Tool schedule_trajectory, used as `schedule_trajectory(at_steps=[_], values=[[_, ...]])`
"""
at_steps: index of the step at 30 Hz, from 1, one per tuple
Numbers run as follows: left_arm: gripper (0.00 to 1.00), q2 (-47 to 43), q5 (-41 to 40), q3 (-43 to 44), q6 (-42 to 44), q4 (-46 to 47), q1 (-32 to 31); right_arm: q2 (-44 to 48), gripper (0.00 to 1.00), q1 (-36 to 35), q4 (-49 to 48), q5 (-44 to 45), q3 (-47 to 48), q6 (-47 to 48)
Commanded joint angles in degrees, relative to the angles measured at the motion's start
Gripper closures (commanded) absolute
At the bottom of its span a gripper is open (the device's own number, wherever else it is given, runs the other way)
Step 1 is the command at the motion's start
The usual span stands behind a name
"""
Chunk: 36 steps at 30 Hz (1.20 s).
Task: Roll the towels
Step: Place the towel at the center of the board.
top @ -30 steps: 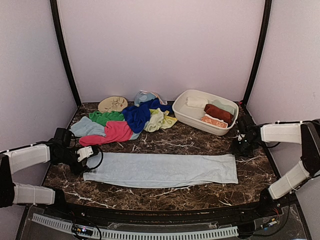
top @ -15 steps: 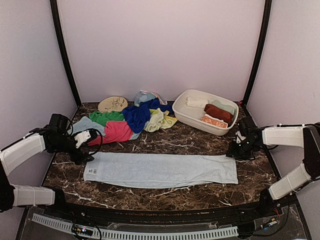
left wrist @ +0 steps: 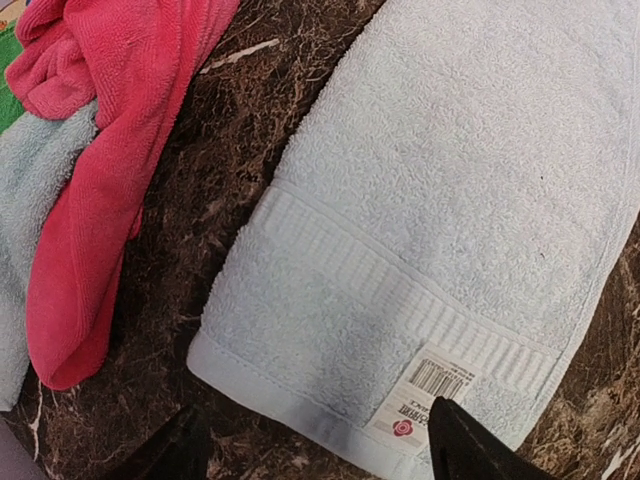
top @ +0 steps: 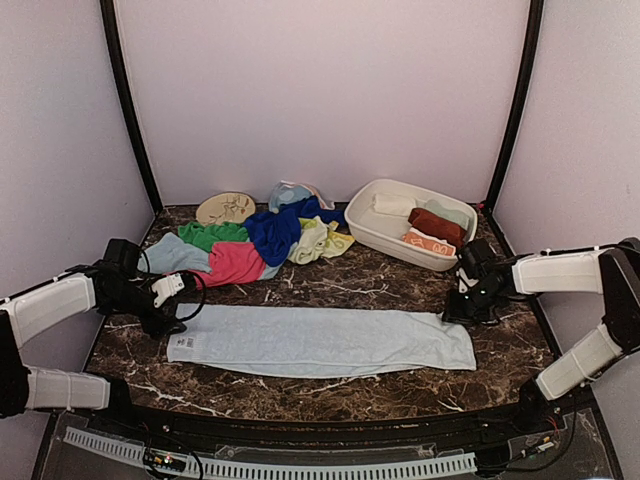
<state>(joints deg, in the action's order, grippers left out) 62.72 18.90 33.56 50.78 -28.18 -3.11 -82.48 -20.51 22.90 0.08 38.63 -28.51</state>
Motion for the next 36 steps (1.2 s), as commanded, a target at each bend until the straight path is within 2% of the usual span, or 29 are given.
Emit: schedule_trajectory(at_steps=[1,4,9,14,19,24,29,36], values=[[0.23,0.3,-0.8,-0.6,-0.1,1.2,0.0,-2.5,0.74,-1.8,0.8,1.8,1.7,-2.6],[0.23,-0.7,-0.3,-1.3,0.2,1.2,0.0,-3.3,1.00,-1.7,3.2,5.8,3.5,-3.5],[0.20,-2.1,1.3,-2.1,0.4,0.6,-0.7,-2.3,1.00,0.9,8.6,10.2,7.9,-1.9],[0.12,-2.7,2.9,-0.4,-1.2,-1.3,-3.0,-0.9,1.00,7.3,14.4,15.3,12.3,2.4],[0.10,-3.0,4.0,1.9,-2.7,-3.1,-5.1,1.0,1.00,13.6,17.8,19.6,15.6,7.0],[0.10,-2.4,4.4,4.4,-3.6,-5.0,-5.1,2.5,1.00,16.5,19.8,23.6,17.9,9.5],[0.10,-2.4,2.8,4.6,-3.6,-4.7,-5.1,4.3,1.00,14.3,20.3,13.5,19.4,7.7],[0.10,-1.1,1.6,4.8,-3.9,-4.1,-5.0,4.8,1.00,1.3,18.4,0.1,21.4,-1.1]])
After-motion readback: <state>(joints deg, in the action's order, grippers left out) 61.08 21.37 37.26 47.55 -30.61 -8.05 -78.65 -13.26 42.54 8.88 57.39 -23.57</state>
